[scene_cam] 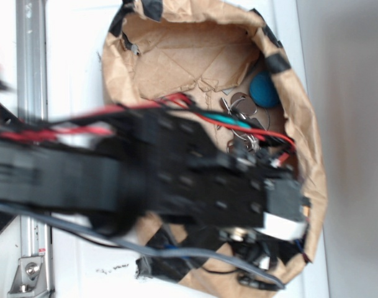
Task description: Grab the gray animal.
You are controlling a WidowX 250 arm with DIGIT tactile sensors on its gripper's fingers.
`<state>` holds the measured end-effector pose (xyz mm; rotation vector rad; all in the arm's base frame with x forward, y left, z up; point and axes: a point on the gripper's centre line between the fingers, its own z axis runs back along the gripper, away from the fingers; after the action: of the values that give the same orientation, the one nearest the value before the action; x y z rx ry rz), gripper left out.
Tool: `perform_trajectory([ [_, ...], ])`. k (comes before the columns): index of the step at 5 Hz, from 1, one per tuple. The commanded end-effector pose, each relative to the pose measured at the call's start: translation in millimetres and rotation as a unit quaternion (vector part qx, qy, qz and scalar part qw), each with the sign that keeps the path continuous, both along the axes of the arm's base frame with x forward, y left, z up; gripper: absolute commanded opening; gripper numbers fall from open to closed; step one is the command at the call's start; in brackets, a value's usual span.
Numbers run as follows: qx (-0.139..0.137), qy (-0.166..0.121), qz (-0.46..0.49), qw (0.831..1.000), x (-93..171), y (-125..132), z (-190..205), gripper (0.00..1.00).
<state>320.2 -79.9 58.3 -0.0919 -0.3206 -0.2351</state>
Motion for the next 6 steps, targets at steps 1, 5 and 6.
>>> perform_trajectory([
  [1, 0.013, -0.014, -0.010, 1.000, 13, -16, -9, 0.00],
  [5, 0.062, -0.042, 0.076, 0.994, -30, 50, 121, 0.00],
  [6, 0.117, 0.004, 0.142, 0.983, -36, 60, 165, 0.00],
])
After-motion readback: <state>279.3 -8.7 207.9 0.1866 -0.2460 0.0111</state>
